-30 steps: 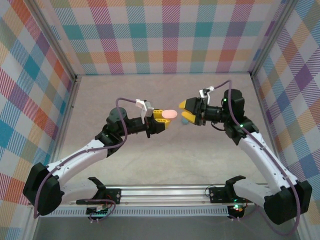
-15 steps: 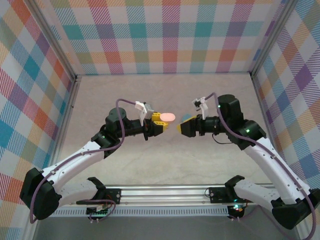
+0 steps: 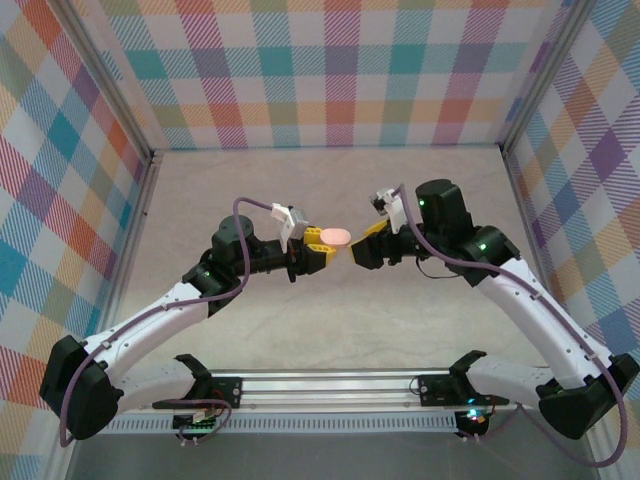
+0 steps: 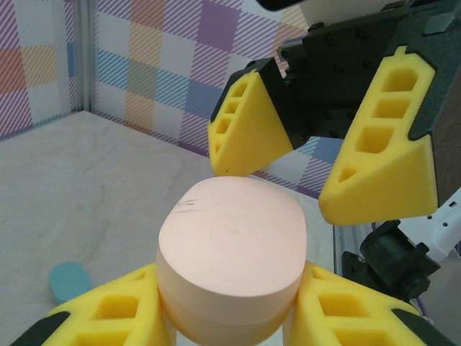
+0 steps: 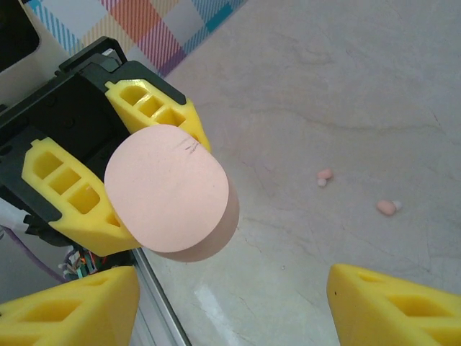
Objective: Insert the wireless bluetooth earbuds into the charging case
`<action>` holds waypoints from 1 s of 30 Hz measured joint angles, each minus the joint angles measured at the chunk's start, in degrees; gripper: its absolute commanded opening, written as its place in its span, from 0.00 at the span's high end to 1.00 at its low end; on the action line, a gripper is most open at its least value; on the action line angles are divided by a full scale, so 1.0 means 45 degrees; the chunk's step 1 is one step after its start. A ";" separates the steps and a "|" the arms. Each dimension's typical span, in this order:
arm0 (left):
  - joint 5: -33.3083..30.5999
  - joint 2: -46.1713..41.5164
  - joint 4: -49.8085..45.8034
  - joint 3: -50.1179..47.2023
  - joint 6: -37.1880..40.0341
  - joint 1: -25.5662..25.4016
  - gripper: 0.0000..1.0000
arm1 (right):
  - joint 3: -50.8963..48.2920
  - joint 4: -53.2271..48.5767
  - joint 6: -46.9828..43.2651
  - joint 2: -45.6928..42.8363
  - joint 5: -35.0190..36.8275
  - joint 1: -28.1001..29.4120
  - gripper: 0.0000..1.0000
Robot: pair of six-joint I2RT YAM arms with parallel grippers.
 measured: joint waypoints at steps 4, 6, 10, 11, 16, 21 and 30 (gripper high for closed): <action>0.0063 0.0000 0.0000 0.0005 0.0000 0.0000 0.70 | 0.0000 0.0010 -0.0039 0.0126 -0.0364 0.0000 0.30; 0.0078 0.0005 0.0000 0.0010 0.0000 0.0000 0.70 | 0.0000 0.0010 -0.0073 0.0180 -0.0525 0.0000 0.30; 0.0092 0.0073 0.0000 0.0058 -0.0029 0.0000 0.70 | 0.0005 0.0010 -0.0165 0.0364 -0.0675 0.0000 0.30; 0.0102 0.0102 -0.0005 0.0092 -0.0039 0.0000 0.70 | 0.0010 0.0010 -0.0199 0.0423 -0.0675 0.0000 0.30; 0.0189 0.0146 0.0015 0.0243 -0.0044 0.0000 0.70 | 0.0228 0.0005 -0.0209 0.0622 -0.0461 0.0000 0.30; 0.0185 0.0146 0.0000 0.0243 -0.0073 0.0000 0.70 | 0.0568 -0.0019 -0.0204 0.0627 -0.0219 0.0010 0.30; 0.0418 0.0146 -0.0010 0.0243 -0.0087 0.0010 0.70 | 0.1093 -0.0015 -0.0160 0.0758 0.0136 0.0010 0.30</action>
